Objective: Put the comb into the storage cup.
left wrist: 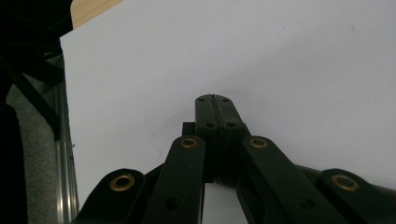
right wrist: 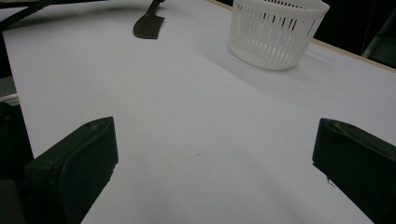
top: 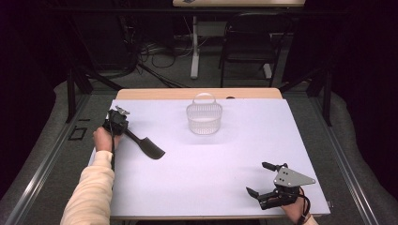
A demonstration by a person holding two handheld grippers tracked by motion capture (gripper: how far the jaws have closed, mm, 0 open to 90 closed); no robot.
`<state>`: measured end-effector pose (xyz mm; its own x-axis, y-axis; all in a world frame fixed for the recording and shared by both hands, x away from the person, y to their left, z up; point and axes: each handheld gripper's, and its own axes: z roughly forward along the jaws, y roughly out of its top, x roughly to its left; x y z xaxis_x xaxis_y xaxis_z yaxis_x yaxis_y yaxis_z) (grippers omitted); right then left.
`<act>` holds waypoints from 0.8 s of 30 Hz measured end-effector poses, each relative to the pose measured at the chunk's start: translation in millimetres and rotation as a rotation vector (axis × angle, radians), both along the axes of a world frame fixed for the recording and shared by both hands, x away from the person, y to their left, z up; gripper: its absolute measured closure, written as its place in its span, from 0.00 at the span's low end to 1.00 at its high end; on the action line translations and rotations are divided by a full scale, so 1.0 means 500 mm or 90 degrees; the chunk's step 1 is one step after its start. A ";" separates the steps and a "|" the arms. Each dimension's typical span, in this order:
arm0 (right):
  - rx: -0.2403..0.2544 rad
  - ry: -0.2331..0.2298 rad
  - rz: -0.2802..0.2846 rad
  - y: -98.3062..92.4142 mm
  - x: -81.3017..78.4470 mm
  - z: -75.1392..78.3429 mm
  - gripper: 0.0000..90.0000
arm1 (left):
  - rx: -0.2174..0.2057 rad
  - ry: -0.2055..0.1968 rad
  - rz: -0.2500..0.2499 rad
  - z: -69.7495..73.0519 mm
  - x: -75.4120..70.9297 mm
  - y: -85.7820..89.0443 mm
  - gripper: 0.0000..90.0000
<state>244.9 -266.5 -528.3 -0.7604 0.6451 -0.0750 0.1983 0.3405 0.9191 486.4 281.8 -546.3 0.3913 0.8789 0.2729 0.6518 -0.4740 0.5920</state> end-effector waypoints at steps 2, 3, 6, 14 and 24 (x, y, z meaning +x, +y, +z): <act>0.001 0.000 0.000 0.000 0.000 0.000 0.00 | 0.001 0.006 -0.001 -0.001 0.000 0.000 1.00; 0.001 0.000 -0.001 0.000 0.000 0.000 0.00 | 0.001 0.008 0.001 -0.002 0.000 0.000 1.00; 0.001 0.001 0.000 0.000 0.000 0.000 0.00 | 0.000 0.014 0.002 -0.003 0.000 -0.001 1.00; 0.001 0.002 -0.001 0.000 0.000 0.000 0.00 | -0.004 0.033 0.012 -0.003 -0.004 0.002 1.00; 0.000 0.003 -0.001 0.000 0.000 0.000 0.00 | 0.005 0.046 0.005 -0.007 -0.020 0.001 1.00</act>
<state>244.8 -266.4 -528.4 -0.7597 0.6465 -0.0705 0.2038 0.3396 0.9182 476.5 282.2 -549.8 0.4035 0.8799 0.2510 0.6963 -0.4733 0.5396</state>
